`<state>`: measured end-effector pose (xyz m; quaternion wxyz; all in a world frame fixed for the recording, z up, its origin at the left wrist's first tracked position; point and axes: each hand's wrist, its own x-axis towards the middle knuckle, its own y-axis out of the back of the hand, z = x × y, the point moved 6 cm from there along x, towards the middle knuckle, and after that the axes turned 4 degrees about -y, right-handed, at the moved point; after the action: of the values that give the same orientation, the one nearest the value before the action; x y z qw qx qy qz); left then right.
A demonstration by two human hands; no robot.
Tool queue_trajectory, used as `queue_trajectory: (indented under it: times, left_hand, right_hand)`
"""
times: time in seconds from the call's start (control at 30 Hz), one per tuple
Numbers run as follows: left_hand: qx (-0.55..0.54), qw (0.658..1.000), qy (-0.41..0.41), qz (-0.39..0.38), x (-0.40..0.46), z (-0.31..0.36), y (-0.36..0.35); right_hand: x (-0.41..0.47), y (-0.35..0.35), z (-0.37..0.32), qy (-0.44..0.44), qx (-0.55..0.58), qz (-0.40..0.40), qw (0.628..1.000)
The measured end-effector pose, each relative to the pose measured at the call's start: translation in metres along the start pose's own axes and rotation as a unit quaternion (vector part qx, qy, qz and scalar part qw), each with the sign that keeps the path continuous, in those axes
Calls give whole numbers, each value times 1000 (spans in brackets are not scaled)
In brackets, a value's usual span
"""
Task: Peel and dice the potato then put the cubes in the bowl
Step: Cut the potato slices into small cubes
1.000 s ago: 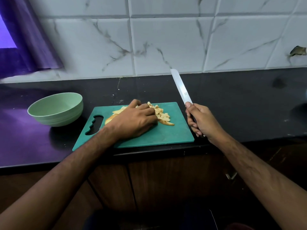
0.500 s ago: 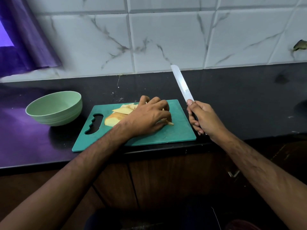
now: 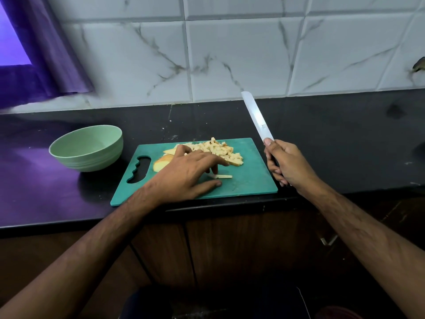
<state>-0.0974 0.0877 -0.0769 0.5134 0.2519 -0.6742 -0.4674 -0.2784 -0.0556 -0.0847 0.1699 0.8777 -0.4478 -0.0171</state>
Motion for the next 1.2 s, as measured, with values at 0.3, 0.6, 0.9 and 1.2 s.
queue_trajectory:
  times: [0.3, 0.6, 0.9, 1.2]
  left_hand:
    - [29, 999, -16, 4, -12, 1, 1]
    - [31, 999, 27, -2, -14, -7, -2]
    - [22, 999, 30, -7, -13, -12, -6]
    - [12, 1000, 9, 14, -11, -13, -2]
  right_hand:
    - [-13, -9, -12, -70, -95, -57, 991]
    - [-67, -16, -50, -31, -507, -113, 854]
    - [-76, -15, -37, -20, -596, -144, 789]
    - [-87, -32, -37, 64, -680, -65, 727]
